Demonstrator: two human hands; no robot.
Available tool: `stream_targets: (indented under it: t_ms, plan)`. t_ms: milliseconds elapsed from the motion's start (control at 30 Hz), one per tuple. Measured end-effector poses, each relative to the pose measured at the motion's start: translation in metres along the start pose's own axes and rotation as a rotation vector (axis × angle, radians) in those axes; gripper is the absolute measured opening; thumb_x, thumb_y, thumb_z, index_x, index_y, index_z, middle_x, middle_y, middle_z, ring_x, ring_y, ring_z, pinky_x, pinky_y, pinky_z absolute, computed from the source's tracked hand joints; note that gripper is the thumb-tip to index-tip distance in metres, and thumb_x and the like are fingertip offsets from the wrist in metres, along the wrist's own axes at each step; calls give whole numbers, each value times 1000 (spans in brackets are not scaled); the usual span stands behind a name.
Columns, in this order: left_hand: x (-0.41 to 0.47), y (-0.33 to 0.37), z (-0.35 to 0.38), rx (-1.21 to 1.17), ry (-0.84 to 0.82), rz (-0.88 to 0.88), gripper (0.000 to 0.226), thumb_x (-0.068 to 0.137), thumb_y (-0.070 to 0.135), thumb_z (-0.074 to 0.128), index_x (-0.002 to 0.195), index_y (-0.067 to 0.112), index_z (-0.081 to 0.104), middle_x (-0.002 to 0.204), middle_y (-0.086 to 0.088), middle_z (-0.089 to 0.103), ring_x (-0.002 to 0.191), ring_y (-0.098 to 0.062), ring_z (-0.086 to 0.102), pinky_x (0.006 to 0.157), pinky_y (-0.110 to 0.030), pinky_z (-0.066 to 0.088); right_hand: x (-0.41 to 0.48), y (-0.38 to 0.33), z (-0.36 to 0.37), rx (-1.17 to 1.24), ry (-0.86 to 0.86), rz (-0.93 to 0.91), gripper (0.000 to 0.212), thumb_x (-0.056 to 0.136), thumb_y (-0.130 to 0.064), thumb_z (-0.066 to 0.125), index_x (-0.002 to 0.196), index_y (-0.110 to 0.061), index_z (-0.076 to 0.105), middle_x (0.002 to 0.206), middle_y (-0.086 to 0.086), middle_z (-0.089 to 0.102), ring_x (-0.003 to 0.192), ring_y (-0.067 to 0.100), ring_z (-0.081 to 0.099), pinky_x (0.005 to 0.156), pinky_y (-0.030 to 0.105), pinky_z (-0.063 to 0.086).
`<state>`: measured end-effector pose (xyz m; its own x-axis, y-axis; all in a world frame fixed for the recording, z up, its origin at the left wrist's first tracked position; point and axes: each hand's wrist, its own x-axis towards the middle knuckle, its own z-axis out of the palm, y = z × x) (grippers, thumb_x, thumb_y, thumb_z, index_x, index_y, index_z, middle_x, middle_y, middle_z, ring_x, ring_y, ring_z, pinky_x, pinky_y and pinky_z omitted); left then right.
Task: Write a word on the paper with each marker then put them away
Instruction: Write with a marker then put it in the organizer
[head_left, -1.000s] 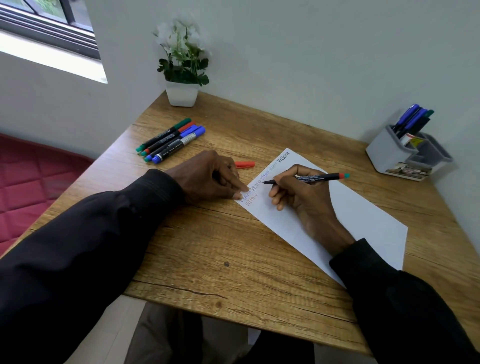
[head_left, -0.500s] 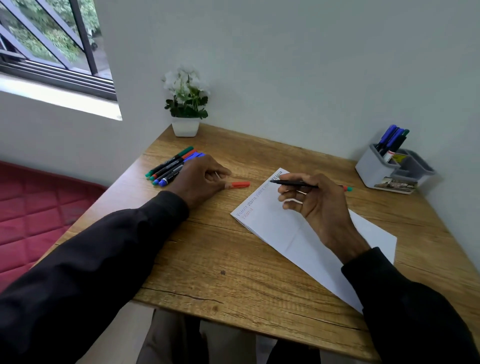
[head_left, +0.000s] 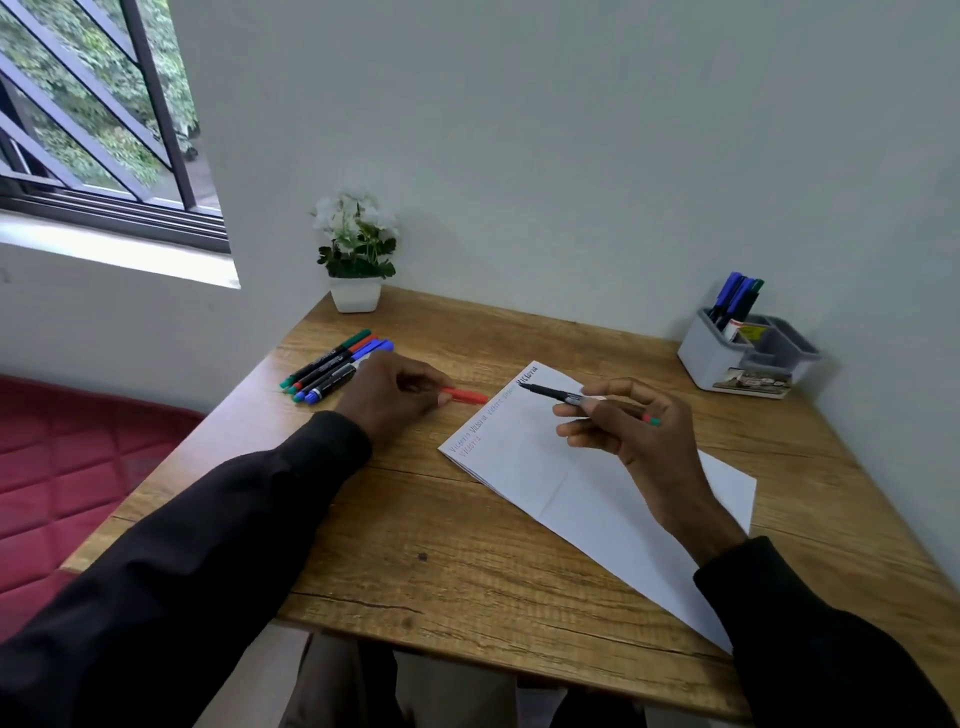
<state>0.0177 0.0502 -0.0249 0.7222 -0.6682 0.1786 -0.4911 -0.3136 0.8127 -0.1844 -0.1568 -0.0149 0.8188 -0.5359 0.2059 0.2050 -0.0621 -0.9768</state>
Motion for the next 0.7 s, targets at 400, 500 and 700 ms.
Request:
stream_targets:
  t_ms: [400, 500, 700]
  plan:
    - [-22, 18, -4, -192, 29, 59, 23, 80, 7, 75, 102, 15, 75, 90, 6, 76, 86, -6, 70, 81, -25, 58, -12, -6, 13, -146, 18, -189, 12, 94, 2, 71, 105, 3, 77, 90, 16, 80, 75, 37, 78, 70, 39, 65]
    - [-23, 20, -4, -214, 19, 66, 25, 79, 6, 75, 103, 13, 75, 90, 4, 77, 88, -9, 71, 83, -27, 58, -12, -6, 12, -150, 2, -186, 12, 94, 1, 71, 104, 2, 77, 90, 15, 81, 75, 36, 78, 69, 36, 65]
    - [-23, 36, 2, -218, -54, 118, 23, 80, 8, 75, 102, 15, 76, 90, 2, 77, 88, -13, 71, 79, -25, 58, -7, -4, 18, -290, -28, -206, 9, 92, -4, 74, 100, -9, 76, 89, 1, 81, 76, 24, 78, 62, 29, 64]
